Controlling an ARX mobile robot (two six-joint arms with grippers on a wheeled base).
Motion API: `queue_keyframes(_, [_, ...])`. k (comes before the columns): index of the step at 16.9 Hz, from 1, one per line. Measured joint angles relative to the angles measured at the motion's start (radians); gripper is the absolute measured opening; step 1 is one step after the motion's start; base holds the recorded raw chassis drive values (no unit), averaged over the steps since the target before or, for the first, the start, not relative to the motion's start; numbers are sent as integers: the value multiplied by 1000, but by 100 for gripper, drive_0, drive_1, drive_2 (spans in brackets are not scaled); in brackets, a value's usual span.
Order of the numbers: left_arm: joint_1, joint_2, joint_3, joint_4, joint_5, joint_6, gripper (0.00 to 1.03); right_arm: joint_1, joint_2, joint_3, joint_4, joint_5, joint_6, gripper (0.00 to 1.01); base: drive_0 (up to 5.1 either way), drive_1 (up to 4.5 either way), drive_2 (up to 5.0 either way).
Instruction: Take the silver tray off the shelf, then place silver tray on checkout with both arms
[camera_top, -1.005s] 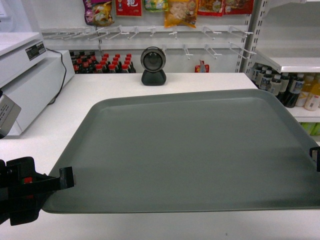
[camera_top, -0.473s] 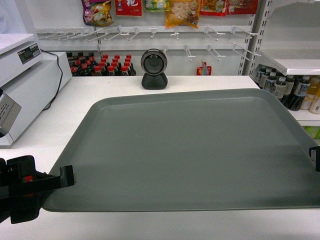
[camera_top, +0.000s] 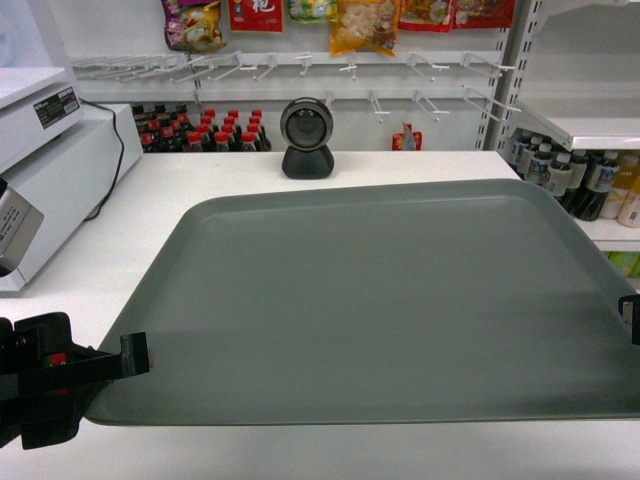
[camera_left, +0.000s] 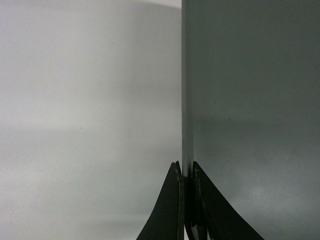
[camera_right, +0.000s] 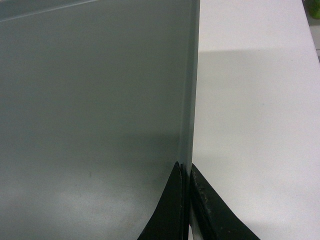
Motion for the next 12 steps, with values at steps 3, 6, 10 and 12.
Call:
queue_keyframes(3, [-3,4,-8,40,-22,4,3,0,4,-9,46,-10,-8,3,0,0,0])
queue_keyframes(6, [54,461,187,419,-164,195,3,-17,506,225,383,-73,-117,3,0,0,0])
queue_keyframes(10, [63,692,402,253,-145,227,3,-27,760,431,257,-46,-110,3,0,0,0])
queue_keyframes(12, [63,718,438,188,-164,228,15,-28,800,478,193,-46,-137,11,0,0,0])
